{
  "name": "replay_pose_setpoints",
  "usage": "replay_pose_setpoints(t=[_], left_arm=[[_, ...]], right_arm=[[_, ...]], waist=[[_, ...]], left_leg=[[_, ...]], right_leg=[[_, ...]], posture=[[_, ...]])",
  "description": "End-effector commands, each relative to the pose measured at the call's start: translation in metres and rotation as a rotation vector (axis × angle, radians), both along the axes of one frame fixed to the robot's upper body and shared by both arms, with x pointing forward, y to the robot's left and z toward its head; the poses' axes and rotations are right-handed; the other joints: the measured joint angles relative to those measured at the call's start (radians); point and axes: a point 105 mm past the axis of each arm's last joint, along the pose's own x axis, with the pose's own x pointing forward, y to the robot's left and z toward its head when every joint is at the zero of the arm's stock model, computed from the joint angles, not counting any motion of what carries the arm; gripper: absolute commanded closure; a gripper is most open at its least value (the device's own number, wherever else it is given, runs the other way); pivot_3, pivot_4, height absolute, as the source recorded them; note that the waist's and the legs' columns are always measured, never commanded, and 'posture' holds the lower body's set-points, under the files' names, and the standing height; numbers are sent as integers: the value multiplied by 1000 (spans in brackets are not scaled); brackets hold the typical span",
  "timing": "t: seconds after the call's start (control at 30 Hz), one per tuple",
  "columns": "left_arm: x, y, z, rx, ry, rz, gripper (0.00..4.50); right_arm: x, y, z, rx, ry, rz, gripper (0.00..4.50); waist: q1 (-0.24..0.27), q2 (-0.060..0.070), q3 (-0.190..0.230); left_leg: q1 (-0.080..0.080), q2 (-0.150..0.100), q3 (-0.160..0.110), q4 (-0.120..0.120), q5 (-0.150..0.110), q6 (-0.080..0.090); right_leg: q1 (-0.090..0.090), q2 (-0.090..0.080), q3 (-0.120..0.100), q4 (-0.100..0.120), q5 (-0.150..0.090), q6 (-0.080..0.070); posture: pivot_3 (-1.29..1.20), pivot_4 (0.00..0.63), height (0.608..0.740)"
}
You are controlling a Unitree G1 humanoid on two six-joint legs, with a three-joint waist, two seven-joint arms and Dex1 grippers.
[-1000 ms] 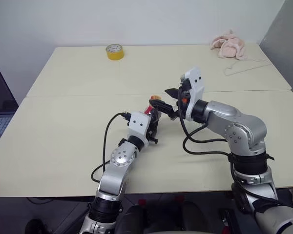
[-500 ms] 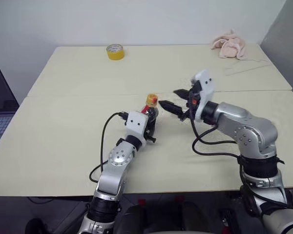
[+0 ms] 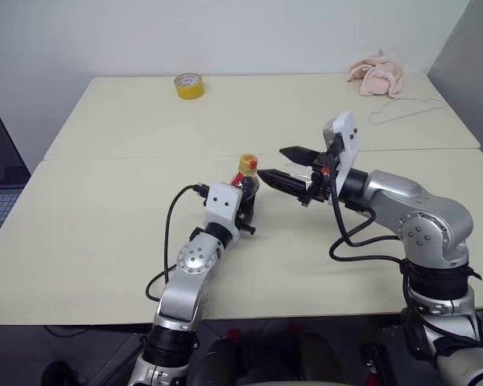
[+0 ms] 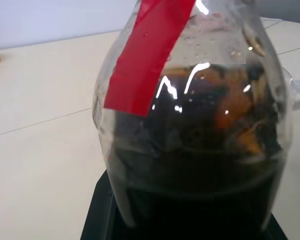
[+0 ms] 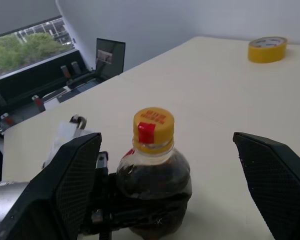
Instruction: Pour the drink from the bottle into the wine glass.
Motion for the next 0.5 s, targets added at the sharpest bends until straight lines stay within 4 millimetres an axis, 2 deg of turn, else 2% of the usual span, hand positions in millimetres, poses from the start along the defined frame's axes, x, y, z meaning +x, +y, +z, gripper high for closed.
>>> replay_pose_setpoints(t=[0.03,0.2,0.5], left_arm=[[-5,-3,24,-21,-99,-15,3474],[-5,-4,24,-22,-99,-16,3474],[-5,-5,24,-25,-96,-14,3474]], right_arm=[[3,0,15,39,-30,-31,0],[0,16,13,48,-5,-8,0],[2,43,22,71,-17,24,0]], waist=[[0,0,0],[-2,0,0],[-4,0,0]], left_leg=[[0,0,0,0,0,0],[0,0,0,0,0,0],[0,0,0,0,0,0]], right_leg=[[0,0,0,0,0,0],[0,0,0,0,0,0],[0,0,0,0,0,0]], posture=[[0,150,740],[0,150,740],[0,150,740]])
